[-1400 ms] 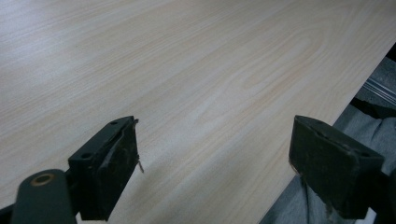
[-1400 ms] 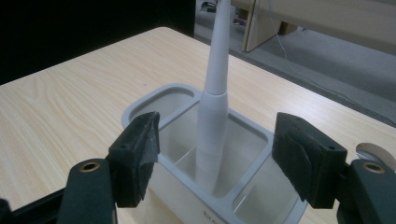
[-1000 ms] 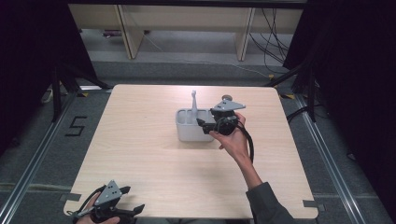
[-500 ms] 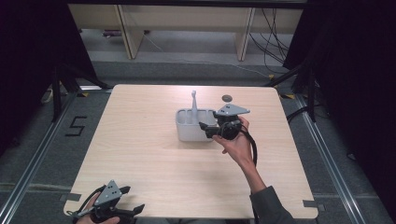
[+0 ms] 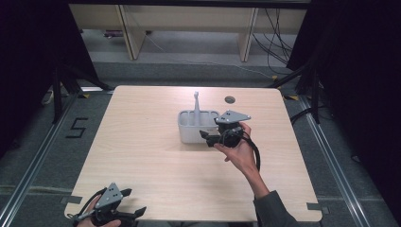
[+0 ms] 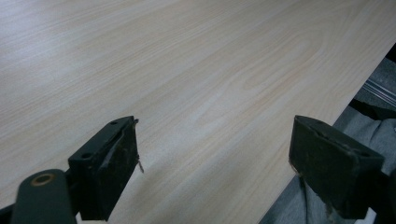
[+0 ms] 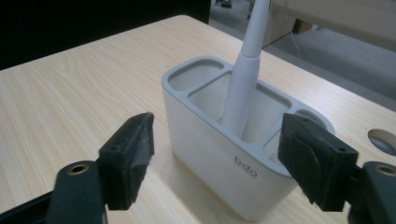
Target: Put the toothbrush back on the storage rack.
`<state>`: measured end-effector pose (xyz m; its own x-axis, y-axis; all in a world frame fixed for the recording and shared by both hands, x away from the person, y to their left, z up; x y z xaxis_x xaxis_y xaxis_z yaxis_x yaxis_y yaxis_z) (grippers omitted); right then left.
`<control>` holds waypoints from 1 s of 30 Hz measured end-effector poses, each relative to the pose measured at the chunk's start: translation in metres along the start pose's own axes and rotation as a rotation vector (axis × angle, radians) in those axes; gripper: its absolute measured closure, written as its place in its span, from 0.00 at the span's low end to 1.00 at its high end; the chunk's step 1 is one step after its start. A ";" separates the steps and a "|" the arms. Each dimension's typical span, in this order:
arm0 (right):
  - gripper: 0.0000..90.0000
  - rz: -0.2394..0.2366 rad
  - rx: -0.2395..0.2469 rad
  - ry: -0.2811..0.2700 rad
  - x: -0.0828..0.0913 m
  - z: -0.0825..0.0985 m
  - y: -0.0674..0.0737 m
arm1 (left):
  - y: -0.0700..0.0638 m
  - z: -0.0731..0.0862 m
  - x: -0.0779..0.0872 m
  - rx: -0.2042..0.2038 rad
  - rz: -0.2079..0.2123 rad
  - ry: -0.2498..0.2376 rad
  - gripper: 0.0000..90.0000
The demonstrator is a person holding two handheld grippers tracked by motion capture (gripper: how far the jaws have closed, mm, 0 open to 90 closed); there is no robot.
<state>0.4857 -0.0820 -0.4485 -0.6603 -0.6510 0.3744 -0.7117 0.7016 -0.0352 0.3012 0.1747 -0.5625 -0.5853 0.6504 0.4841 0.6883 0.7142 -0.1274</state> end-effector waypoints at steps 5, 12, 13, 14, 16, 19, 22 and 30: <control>0.28 0.003 0.003 0.009 0.004 0.003 0.001 | 0.000 0.000 0.000 0.000 0.000 -0.001 0.17; 0.27 0.001 0.006 0.023 0.011 0.011 0.001 | 0.000 0.000 0.000 -0.001 -0.001 0.004 0.17; 0.27 0.001 0.006 0.023 0.011 0.011 0.001 | 0.000 0.000 0.000 -0.001 -0.001 0.004 0.17; 0.27 0.007 -0.007 0.019 0.012 0.012 0.002 | 0.000 0.000 0.000 0.001 0.001 0.000 0.17; 0.27 0.001 0.006 0.028 0.015 0.015 0.001 | 0.000 0.000 0.000 0.001 0.000 -0.001 0.17; 0.27 0.006 0.005 0.031 0.017 0.017 0.000 | 0.000 0.000 0.000 0.001 0.001 0.000 0.17; 0.25 -0.002 0.008 0.026 0.021 0.018 0.002 | 0.000 0.000 0.000 0.001 0.001 -0.001 0.17; 0.24 -0.004 -0.005 0.026 0.031 0.021 0.005 | 0.002 0.000 0.001 -0.019 -0.006 0.010 0.17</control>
<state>0.4567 -0.1045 -0.4562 -0.6509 -0.6464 0.3981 -0.7133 0.7002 -0.0294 0.3014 0.1768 -0.5622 -0.5849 0.6436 0.4936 0.6932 0.7126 -0.1078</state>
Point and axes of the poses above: each handheld gripper's, and its own axes: x roughly backward along the jaws, z roughly out of its underside, y roughly to its left, the point moved 9 cm from there along -x, roughly forward along the jaws, and after that the axes turned 8 degrees about -y, right-handed, at the moved point
